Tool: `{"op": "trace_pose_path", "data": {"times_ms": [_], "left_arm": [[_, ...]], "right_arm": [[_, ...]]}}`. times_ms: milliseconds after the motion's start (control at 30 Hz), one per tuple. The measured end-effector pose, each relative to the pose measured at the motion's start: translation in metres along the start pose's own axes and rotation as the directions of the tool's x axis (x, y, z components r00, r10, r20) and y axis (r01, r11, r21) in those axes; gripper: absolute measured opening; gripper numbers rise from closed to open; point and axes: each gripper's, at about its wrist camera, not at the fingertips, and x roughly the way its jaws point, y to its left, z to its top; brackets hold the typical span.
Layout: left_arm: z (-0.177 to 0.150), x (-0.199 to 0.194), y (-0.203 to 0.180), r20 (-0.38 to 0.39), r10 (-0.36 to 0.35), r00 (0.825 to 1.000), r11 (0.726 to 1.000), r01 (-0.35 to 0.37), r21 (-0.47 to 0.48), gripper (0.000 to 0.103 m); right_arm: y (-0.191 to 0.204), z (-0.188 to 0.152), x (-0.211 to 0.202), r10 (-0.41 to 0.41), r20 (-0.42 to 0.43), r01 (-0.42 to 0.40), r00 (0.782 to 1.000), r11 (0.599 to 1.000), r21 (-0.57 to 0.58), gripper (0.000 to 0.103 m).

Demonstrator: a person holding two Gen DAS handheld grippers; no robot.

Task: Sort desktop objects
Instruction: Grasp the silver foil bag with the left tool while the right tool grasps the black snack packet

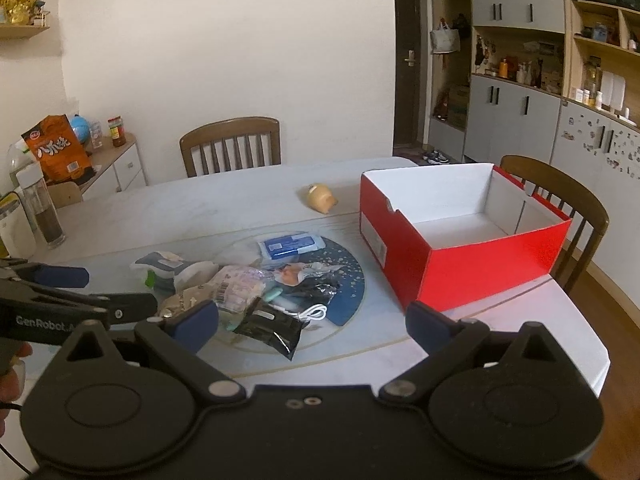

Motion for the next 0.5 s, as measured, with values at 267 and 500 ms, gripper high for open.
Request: {"op": "trace_pose_path", "data": {"times_ms": [267, 500], "left_arm": [[0.001, 0.020, 0.009, -0.021, 0.049, 0.999, 0.999, -0.050, -0.017, 0.103], [-0.004, 0.046, 0.016, -0.051, 0.086, 0.995, 0.996, -0.088, -0.030, 0.102]], "right_arm": [[-0.003, -0.003, 0.028, 0.040, -0.038, -0.041, 0.999, 0.999, -0.031, 0.099], [-0.005, -0.008, 0.056, 0.082, -0.064, -0.086, 0.995, 0.995, -0.059, 0.095]]}}
